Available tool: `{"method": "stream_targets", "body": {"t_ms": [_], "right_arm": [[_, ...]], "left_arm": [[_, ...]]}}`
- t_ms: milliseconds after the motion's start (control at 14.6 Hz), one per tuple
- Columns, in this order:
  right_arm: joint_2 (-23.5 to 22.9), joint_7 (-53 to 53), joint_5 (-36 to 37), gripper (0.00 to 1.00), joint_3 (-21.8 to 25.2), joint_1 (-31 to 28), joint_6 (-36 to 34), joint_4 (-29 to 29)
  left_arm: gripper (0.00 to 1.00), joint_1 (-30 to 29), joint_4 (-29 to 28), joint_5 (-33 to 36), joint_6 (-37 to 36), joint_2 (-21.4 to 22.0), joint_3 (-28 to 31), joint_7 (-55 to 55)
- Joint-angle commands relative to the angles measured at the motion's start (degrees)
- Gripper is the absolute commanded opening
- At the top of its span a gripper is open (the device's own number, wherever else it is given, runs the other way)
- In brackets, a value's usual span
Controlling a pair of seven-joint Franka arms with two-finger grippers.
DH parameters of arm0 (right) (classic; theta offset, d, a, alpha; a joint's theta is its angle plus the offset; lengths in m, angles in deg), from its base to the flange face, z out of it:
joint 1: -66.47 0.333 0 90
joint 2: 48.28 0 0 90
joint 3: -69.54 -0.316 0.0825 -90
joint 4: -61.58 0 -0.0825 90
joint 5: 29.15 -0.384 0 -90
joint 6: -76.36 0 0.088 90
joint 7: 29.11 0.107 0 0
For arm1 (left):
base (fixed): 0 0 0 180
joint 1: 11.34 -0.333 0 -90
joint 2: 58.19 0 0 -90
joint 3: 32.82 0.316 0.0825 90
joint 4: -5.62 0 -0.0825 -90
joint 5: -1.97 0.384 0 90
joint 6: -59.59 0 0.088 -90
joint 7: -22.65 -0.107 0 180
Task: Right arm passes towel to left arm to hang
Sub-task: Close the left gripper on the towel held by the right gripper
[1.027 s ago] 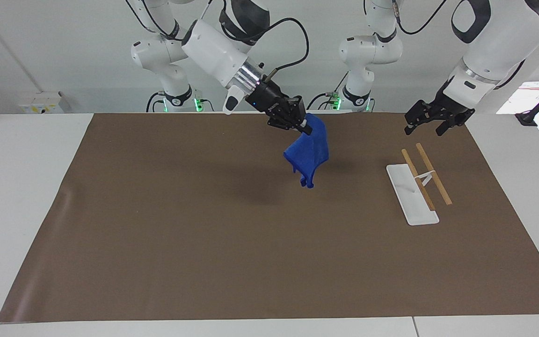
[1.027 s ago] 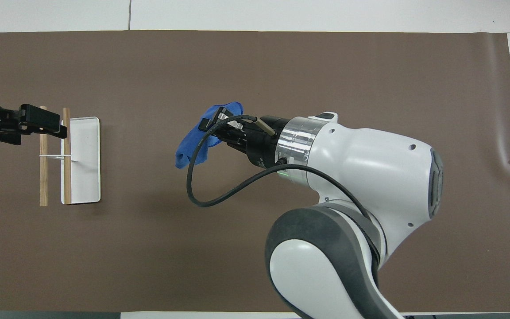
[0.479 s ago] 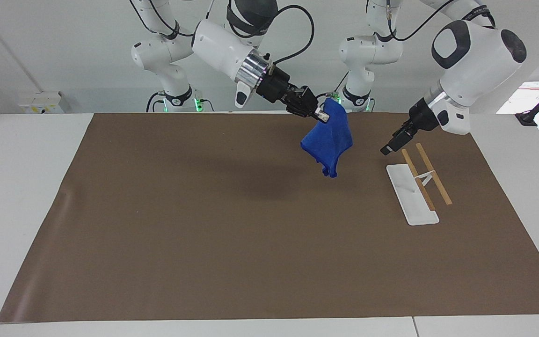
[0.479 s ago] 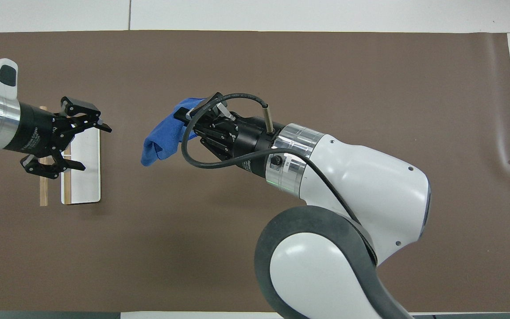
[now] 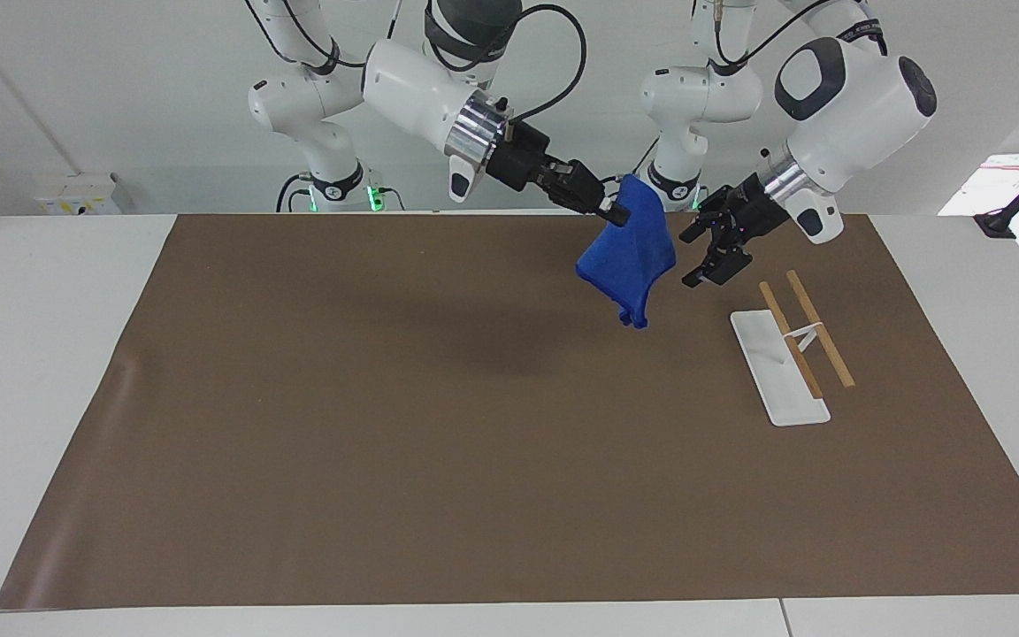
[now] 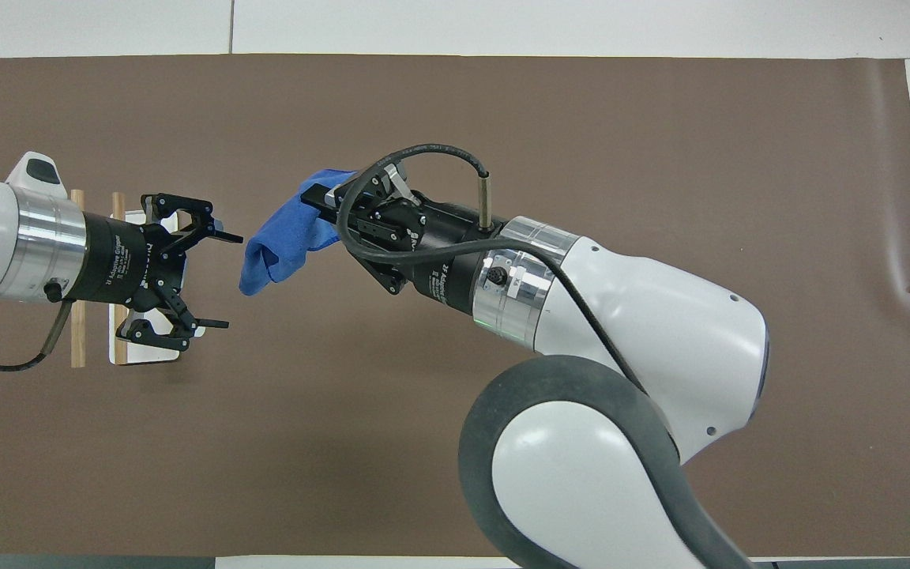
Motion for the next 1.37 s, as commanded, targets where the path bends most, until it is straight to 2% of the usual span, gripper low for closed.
{"method": "stream_targets", "body": {"t_ms": [0,479,548,616,685,753,1301], "right_arm": [[-0.67,0.56,-0.3,0.0,-0.12,0.26,1.38,1.14],[-0.75,0.73,-0.3,0.0,-0.21,2.01,3.4,1.14],[-0.84,0.73,-0.3,0.0,-0.21,2.1,3.84,1.14],[-0.84,0.73,-0.3,0.0,-0.21,2.1,3.85,1.14],[-0.84,0.73,-0.3,0.0,-0.21,2.1,3.85,1.14],[-0.84,0.73,-0.3,0.0,-0.21,2.1,3.85,1.14],[-0.84,0.56,-0.3,0.0,-0.21,2.01,3.93,0.96]], "left_arm": [[1.0,1.54,-2.13,-2.71,4.65,1.49,0.49,8.59],[1.0,5.59,-6.61,-2.89,12.48,2.46,0.49,15.21],[0.93,5.59,-6.79,-2.89,13.35,2.46,0.49,15.65],[0.46,5.59,-6.88,-2.89,14.06,2.37,0.49,15.56],[0.19,5.42,-6.79,-2.98,14.32,2.2,0.49,15.74],[0.0,5.07,-6.44,-2.98,14.24,2.02,0.49,15.74],[0.0,4.45,-4.77,-3.24,14.24,1.4,0.75,15.21]]}}
